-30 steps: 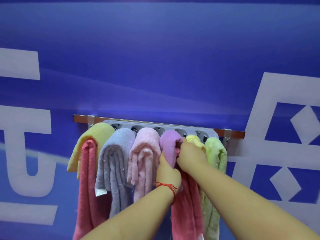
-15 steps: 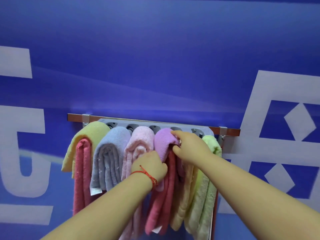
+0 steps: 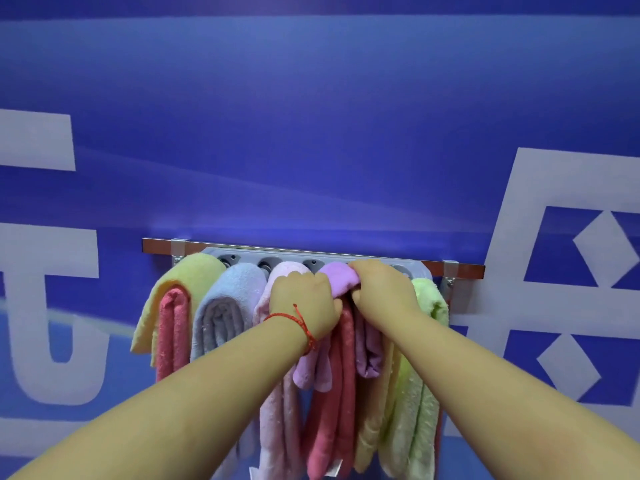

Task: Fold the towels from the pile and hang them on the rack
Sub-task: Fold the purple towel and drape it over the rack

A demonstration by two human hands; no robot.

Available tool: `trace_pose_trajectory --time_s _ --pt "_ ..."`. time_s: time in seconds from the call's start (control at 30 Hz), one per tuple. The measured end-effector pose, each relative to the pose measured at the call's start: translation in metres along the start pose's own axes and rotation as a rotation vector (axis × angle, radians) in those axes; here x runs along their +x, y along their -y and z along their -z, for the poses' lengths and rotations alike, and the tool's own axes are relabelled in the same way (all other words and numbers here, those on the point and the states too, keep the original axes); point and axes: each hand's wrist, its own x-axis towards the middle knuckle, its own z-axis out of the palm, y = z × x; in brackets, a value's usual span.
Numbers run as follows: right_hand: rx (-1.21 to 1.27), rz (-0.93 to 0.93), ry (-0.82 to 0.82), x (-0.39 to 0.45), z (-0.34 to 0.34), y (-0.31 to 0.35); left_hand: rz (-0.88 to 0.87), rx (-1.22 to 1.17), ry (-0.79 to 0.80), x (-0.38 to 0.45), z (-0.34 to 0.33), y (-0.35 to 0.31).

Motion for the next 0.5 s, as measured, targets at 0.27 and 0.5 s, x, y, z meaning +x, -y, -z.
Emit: trace_pose_trajectory --time_s 0.27,0.5 --pt "0.026 0.078 -0.030 0.008 0.001 0.008 -0.015 0.001 -0.032 0.016 0.001 -0.003" --pt "-0.040 0.030 0.013 0.004 -0.011 0.004 -0.105 0.221 0.091 0.018 -0.010 0.004"
